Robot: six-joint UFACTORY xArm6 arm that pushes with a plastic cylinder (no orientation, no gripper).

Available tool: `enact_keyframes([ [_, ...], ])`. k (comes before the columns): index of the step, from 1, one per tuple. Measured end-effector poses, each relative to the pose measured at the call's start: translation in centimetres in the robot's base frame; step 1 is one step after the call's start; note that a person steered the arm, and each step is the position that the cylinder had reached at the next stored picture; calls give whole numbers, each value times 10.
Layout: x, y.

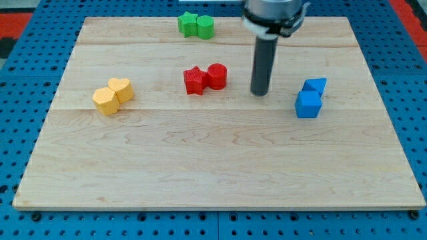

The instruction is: Push the green star towards down

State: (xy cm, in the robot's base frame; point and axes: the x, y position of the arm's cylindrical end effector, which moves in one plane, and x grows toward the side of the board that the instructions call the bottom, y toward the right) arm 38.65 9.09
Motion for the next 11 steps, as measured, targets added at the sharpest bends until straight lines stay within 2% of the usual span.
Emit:
enact_keyframes([
  [1, -65, 32],
  [2, -110, 23],
  [4, -172, 0],
  [5, -194, -49],
  [6, -192, -114],
  [7, -192, -155],
  [8, -186, -155],
  [9, -167, -197],
  [10, -167, -220],
  [11, -146, -212],
])
